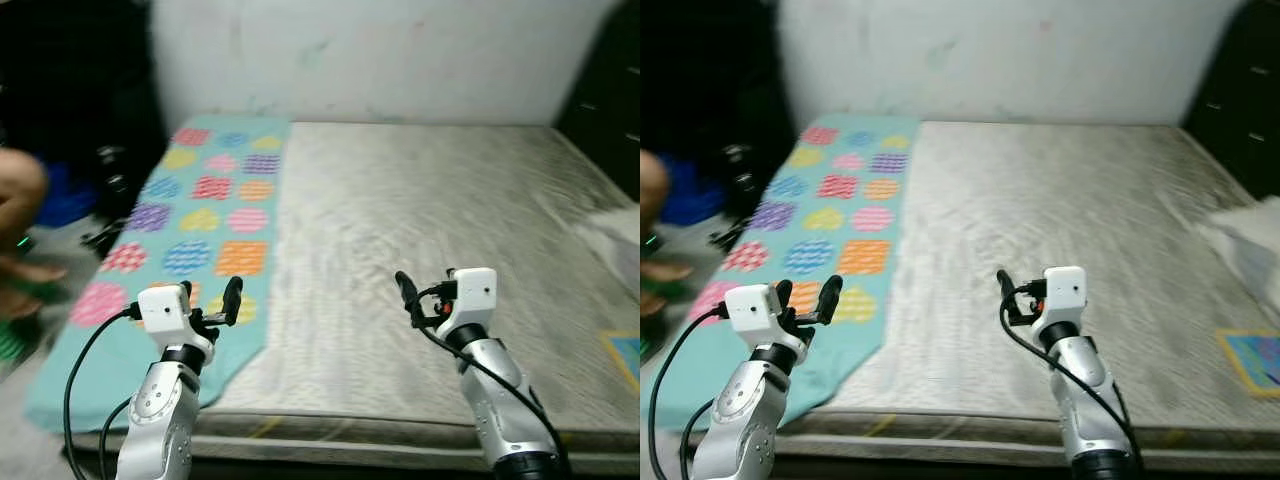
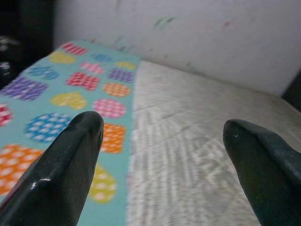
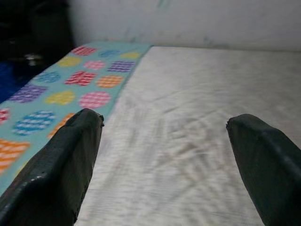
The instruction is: Clean up the room
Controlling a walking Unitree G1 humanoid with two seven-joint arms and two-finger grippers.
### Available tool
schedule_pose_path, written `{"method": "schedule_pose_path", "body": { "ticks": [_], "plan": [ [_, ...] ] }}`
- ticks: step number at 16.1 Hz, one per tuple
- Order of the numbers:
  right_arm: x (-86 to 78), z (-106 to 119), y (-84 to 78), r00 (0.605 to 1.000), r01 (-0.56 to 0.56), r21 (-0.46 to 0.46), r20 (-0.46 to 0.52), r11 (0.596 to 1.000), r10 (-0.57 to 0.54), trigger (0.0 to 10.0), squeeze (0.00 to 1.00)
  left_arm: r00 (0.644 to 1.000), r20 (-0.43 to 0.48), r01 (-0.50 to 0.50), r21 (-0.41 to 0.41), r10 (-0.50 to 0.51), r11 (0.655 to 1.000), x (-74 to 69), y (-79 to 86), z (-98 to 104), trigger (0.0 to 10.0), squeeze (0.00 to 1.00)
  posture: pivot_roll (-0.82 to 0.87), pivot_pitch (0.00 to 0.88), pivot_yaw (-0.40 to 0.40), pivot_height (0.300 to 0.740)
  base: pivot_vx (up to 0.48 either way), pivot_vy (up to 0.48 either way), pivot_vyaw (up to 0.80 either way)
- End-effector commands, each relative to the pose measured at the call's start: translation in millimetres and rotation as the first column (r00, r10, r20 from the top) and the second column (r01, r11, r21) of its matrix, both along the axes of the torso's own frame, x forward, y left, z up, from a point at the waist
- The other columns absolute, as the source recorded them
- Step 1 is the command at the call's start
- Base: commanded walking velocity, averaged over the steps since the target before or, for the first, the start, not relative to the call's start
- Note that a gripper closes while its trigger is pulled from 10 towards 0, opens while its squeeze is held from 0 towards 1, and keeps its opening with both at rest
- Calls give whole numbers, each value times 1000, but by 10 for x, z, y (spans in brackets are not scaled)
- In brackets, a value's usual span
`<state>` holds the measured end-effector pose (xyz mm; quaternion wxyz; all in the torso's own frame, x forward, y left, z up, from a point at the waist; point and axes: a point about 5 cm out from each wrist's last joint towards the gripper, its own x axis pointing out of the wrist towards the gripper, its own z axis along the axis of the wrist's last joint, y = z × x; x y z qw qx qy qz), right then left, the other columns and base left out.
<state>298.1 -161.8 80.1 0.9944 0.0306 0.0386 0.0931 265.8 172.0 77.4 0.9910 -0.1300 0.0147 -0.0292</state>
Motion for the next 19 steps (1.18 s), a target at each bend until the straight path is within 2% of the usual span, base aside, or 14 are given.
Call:
{"method": "schedule_pose_path", "body": {
  "ticks": [1,3,6,14,16,19],
  "plan": [
    [5,23,11,1000,-14,3,7,1000,14,10000,0,1000,1,0,10,0,1000,15,7,12,10000,0,-13,0,1,740,0,480,0],
    [23,8,19,1000,-8,-35,-4,999,8,10000,0,1000,-1,3,11,-3,1000,29,7,4,10000,0,-9,0,3,740,0,480,0],
    [75,39,109,999,-42,-34,-13,999,41,10000,0,1000,22,8,21,-9,1000,96,-21,51,10000,0,-16,0,-18,740,0,480,0],
    [81,-70,362,996,-84,20,-34,996,85,10000,0,1000,17,17,6,-17,1000,116,-81,31,10000,0,8,0,14,740,0,480,0],
    [113,-66,362,996,-79,37,-35,996,80,10000,0,999,26,23,-3,-23,1000,132,-115,45,10000,0,4,0,21,740,0,480,0],
    [141,-85,340,996,-72,58,-48,996,75,10000,0,996,57,66,-13,-65,998,103,-179,68,10000,0,4,0,16,740,0,0,0]
  ]
}}
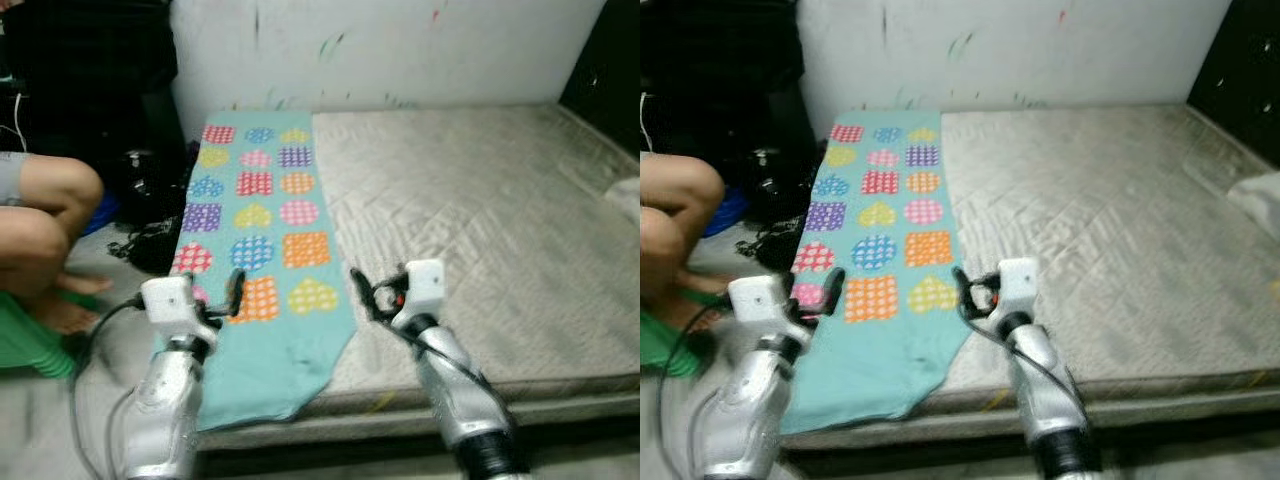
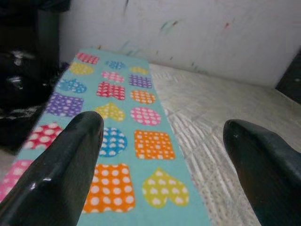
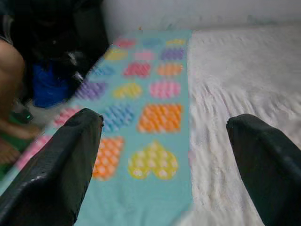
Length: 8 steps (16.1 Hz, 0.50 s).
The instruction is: Clean up the room
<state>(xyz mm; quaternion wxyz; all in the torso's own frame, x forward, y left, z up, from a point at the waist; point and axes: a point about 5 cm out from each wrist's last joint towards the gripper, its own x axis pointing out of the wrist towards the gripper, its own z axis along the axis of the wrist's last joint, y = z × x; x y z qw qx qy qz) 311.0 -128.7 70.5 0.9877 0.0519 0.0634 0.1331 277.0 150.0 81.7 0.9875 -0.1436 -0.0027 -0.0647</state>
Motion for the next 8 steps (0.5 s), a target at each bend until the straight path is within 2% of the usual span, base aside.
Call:
{"method": "schedule_pose_path", "body": {
  "ticks": [1,3,6,8],
  "plan": [
    [12,13,3,1000,8,14,3,1000,-8,10000,0,1000,19,4,5,-4,1000,-23,48,34,10000,0,4,0,14,740,0,0,0],
    [11,8,3,1000,8,13,3,1000,-8,10000,0,1000,16,7,-24,-7,1000,-35,70,25,10000,0,2,0,13,740,0,0,0],
    [15,5,-1,1000,3,13,7,1000,-3,10000,0,999,26,23,-26,-22,999,-32,66,39,10000,0,0,0,13,740,260,0,-515],
    [13,5,-3,1000,2,12,6,1000,-2,10000,0,999,27,28,-30,-27,999,-33,65,44,10000,0,-1,0,13,740,317,0,0]
  ]
}}
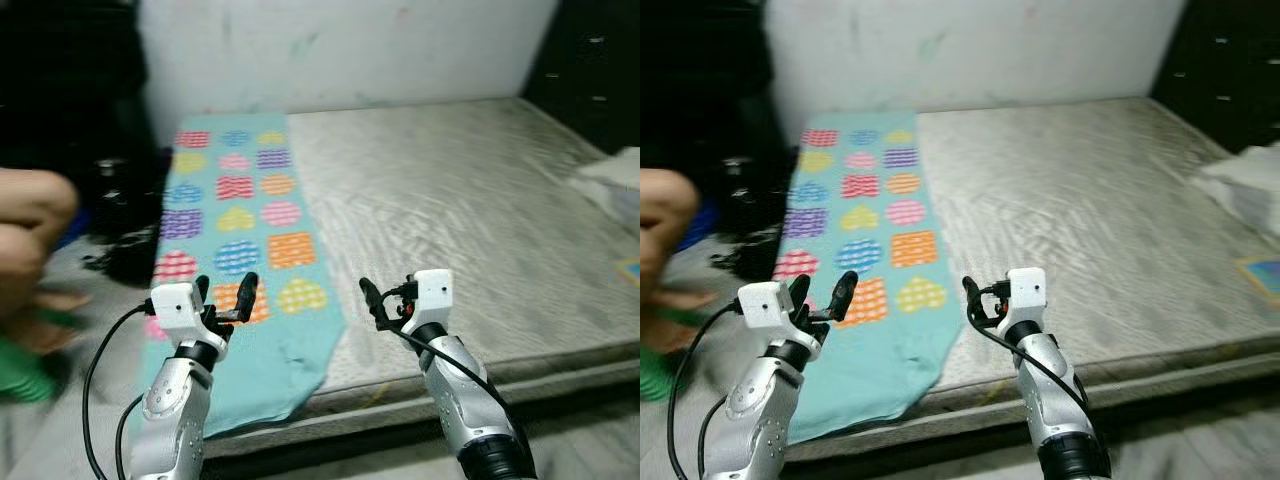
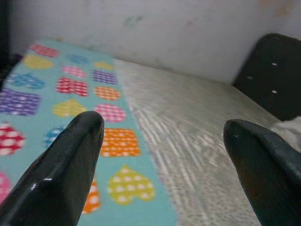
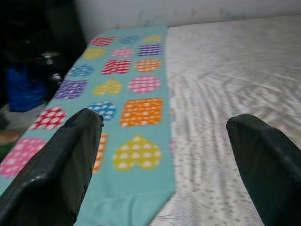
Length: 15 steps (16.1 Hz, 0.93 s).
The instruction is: Clean up the room
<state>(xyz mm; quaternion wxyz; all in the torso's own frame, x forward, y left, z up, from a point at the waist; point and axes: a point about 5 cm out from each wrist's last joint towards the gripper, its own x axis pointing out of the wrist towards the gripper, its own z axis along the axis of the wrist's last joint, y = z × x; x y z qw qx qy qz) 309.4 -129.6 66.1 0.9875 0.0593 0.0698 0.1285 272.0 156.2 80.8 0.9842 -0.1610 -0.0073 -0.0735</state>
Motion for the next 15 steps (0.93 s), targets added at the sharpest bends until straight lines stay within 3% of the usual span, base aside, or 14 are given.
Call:
{"method": "schedule_pose_path", "body": {
  "ticks": [1,5,15],
  "plan": [
    [28,48,6,1000,-7,-2,20,1000,7,10000,0,1000,18,14,2,-14,1000,17,-1,54,10000,0,-1,0,13,740,337,0,0],
    [24,38,6,1000,-10,-4,17,1000,10,10000,0,1000,10,15,-7,-15,1000,2,-17,42,10000,0,-1,0,11,740,313,0,0],
    [33,24,-3,1000,-9,-6,7,1000,9,10000,0,998,-22,-64,-33,63,997,41,22,27,10000,0,2,0,6,740,0,0,0]
  ]
}}
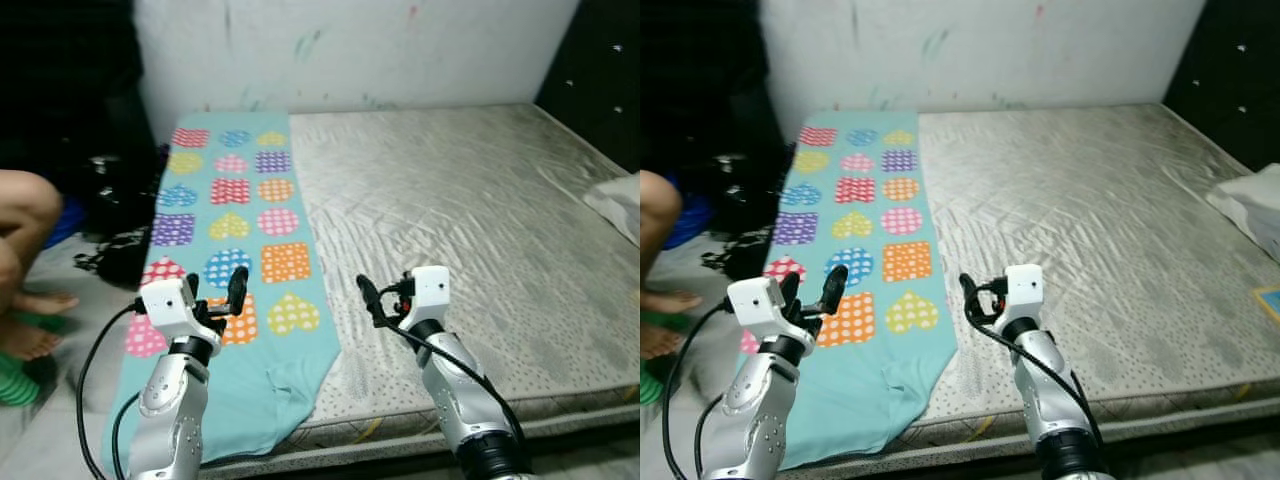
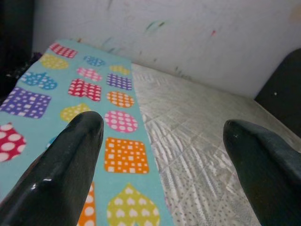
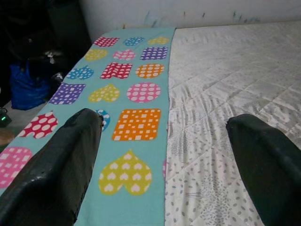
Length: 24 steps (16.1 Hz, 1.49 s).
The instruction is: Clean up the room
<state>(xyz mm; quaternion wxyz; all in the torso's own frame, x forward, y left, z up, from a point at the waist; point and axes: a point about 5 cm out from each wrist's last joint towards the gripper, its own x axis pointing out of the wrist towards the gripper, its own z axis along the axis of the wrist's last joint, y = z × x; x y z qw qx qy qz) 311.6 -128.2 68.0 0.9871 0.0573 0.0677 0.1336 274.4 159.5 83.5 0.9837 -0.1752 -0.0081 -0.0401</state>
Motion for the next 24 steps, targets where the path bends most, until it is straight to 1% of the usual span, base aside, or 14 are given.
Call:
{"method": "schedule_pose_path", "body": {
  "ticks": [1,3,10,11,12,18,20,22,23,24],
  "plan": [
    [11,4,-18,1000,0,-6,2,1000,0,10000,0,1000,-13,7,-2,-7,1000,16,-14,-4,10000,0,2,0,6,740,0,0,-719],
    [10,5,-18,1000,-1,-7,2,1000,1,10000,0,1000,-15,10,0,-10,1000,14,-14,-8,10000,0,2,0,6,740,0,202,-684],
    [15,12,-26,1000,-1,-12,2,1000,1,10000,0,1000,-27,12,3,-12,1000,12,-20,-25,10000,0,1,0,4,740,0,480,0],
    [16,15,-33,1000,2,-13,2,1000,-2,10000,0,1000,-18,9,-3,-9,1000,14,-22,-17,10000,0,1,0,4,740,0,326,0],
    [22,23,-45,1000,6,-14,4,1000,-6,10000,0,1000,1,9,1,-9,1000,19,-27,7,10000,0,-5,0,4,740,0,0,0],
    [20,27,-56,1000,4,-14,-2,1000,-4,10000,0,1000,-15,-11,4,11,1000,-6,-3,-9,10000,0,1,0,-6,740,0,0,0],
    [23,57,-98,1000,6,-36,-3,999,-7,10000,0,999,-26,-37,20,38,999,-36,51,6,10000,0,8,0,-16,740,0,0,0],
    [21,83,-236,1000,21,-52,-3,998,-21,10000,0,996,-47,-68,71,71,995,-133,208,14,10000,0,20,0,-17,740,0,0,0],
    [19,80,-248,1000,22,-53,-4,998,-23,10000,0,996,-48,-69,75,73,995,-142,221,13,10000,0,20,0,-17,740,0,0,0],
    [3,58,-320,999,38,-46,-10,998,-39,10000,0,994,-61,-84,119,92,989,-205,388,-10,10000,0,39,2,-17,740,0,0,0]
  ]
}}
